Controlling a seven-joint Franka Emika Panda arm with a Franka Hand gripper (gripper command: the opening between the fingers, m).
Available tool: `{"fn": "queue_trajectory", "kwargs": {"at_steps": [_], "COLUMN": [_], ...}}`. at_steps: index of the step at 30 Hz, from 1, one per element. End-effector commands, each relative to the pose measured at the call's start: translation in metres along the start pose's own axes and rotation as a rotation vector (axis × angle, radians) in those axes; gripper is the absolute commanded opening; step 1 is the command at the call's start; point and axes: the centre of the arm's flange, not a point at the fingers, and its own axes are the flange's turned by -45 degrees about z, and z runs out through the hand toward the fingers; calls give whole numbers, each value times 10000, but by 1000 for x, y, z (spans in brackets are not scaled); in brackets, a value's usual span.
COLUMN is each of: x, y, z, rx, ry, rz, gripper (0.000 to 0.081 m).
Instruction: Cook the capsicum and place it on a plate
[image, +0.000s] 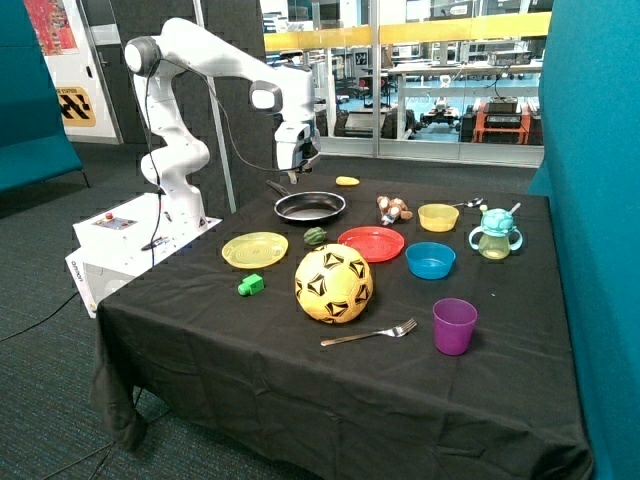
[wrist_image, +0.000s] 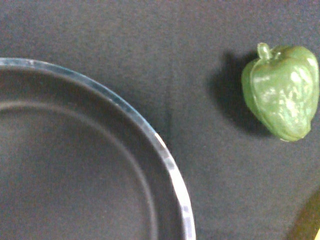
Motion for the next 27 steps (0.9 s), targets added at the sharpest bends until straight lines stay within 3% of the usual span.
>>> {"fn": "queue_trajectory", "kwargs": {"at_steps": [1, 8, 22, 27], "x": [-1, 6, 27, 37], "y": [19, 39, 51, 50], "z": [12, 28, 69, 80], "rx": [-5, -4, -6, -7], "ry": [83, 83, 83, 83], "rz": [-8, 167, -289, -643], "gripper": [378, 537, 698, 716]}}
